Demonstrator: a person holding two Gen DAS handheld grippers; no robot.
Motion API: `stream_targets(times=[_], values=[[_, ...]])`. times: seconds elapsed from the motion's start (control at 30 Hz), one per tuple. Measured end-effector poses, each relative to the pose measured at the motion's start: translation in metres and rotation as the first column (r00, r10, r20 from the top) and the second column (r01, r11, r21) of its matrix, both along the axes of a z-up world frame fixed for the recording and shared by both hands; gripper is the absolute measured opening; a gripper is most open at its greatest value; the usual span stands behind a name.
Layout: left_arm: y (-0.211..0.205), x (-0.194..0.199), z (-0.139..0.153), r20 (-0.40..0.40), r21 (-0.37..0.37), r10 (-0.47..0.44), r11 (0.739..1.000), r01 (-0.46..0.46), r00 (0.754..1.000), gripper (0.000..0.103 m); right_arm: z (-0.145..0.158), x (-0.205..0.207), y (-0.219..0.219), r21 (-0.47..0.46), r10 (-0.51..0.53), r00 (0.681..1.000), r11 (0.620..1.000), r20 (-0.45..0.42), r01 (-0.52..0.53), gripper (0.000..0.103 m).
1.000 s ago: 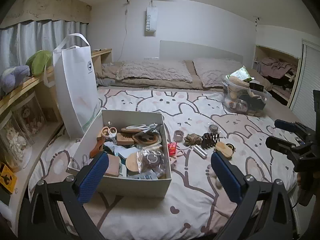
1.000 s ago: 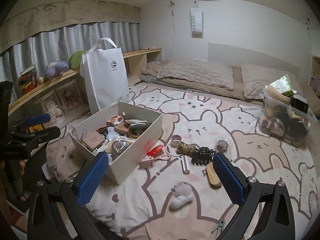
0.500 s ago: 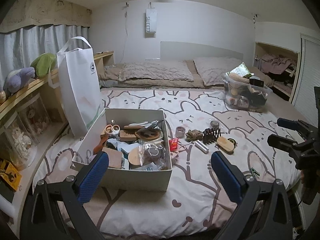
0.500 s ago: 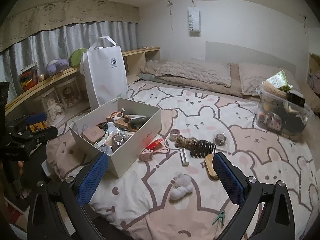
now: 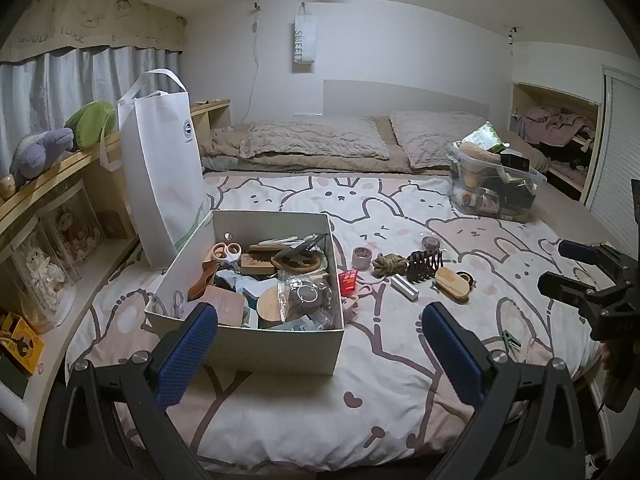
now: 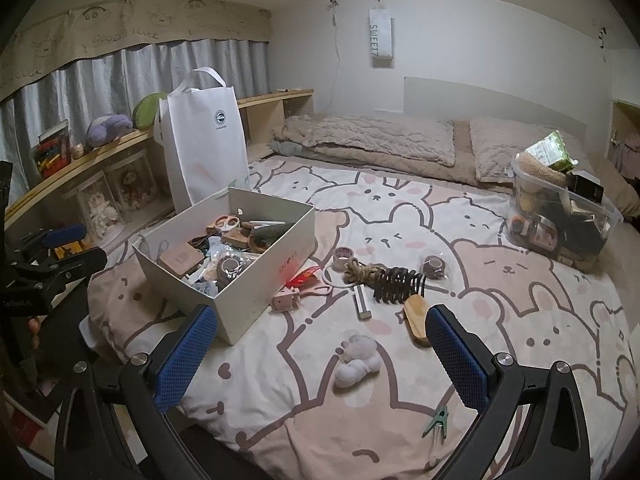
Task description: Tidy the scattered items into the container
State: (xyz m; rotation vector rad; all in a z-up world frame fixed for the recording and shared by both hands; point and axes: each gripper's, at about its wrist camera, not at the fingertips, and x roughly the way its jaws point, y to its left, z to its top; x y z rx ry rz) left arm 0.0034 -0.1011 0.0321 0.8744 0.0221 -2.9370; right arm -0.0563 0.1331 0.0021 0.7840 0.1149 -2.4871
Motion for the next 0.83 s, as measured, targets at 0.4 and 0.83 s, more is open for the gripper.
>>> stream_targets(times=[0.4, 0.83], values=[[0.0011, -0.0024, -0.0006, 0.0, -0.007, 0.005, 1.0, -0.005, 1.0, 0.103, 0.0001, -0.0001, 0.0004, 0.004, -0.005, 1.0, 1.0, 0.003, 0.005, 0.103], [0.0043, -0.0061, -0.002, 0.011, 0.002, -0.009, 1.0, 0.009, 1.0, 0.103, 0.0002, -0.0021, -0.0012, 0.007, 0.0, 1.0, 1.0, 0.007, 0.0, 0.103]])
